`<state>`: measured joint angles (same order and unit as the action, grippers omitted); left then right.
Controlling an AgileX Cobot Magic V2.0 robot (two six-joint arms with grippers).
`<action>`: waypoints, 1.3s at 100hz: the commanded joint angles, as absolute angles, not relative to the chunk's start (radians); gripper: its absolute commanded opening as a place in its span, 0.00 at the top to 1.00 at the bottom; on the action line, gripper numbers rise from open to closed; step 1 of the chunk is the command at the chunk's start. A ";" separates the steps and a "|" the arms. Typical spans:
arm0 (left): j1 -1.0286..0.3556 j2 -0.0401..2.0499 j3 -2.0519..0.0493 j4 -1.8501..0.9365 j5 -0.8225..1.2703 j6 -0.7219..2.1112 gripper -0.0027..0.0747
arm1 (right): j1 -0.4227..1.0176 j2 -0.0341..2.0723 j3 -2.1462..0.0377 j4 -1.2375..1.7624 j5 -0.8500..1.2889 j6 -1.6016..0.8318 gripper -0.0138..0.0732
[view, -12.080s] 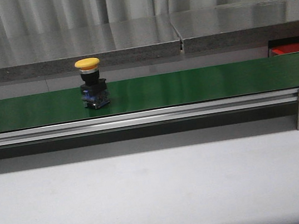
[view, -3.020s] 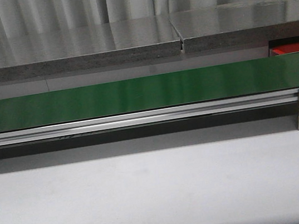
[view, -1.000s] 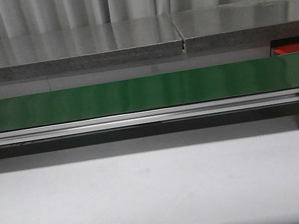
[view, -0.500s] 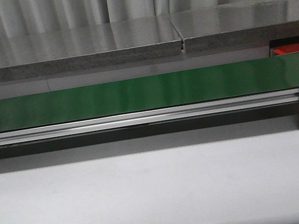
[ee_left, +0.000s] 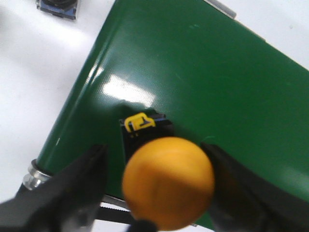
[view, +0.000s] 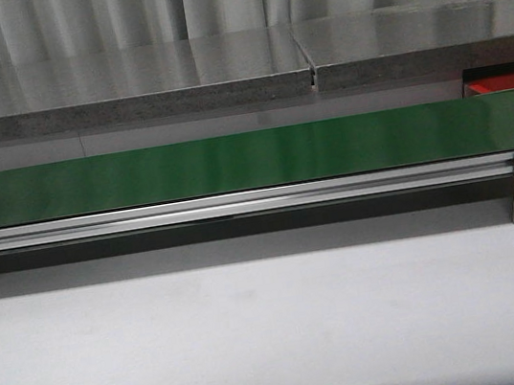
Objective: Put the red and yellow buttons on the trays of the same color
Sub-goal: 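Lower the yellow button onto the belt start and open the left gripper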
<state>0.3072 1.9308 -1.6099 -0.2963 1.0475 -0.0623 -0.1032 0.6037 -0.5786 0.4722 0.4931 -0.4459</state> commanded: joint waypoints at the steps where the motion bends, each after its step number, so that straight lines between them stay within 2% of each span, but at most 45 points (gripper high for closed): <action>1: 0.301 1.876 -1.647 -0.324 1.030 -0.058 0.25 | -0.100 0.600 -0.604 0.478 0.433 -0.449 0.98; 54: 0.308 1.874 -1.883 -0.406 1.108 -0.036 0.25 | -0.100 0.600 -0.604 0.478 0.433 -0.449 0.98; 130: 0.499 1.934 -1.849 -0.224 1.125 -0.013 0.25 | -0.100 0.600 -0.604 0.478 0.433 -0.449 0.98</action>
<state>0.4861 1.9575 -1.8281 -0.2246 1.1498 -0.0086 -0.1032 0.6037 -0.5786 0.4722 0.4931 -0.4459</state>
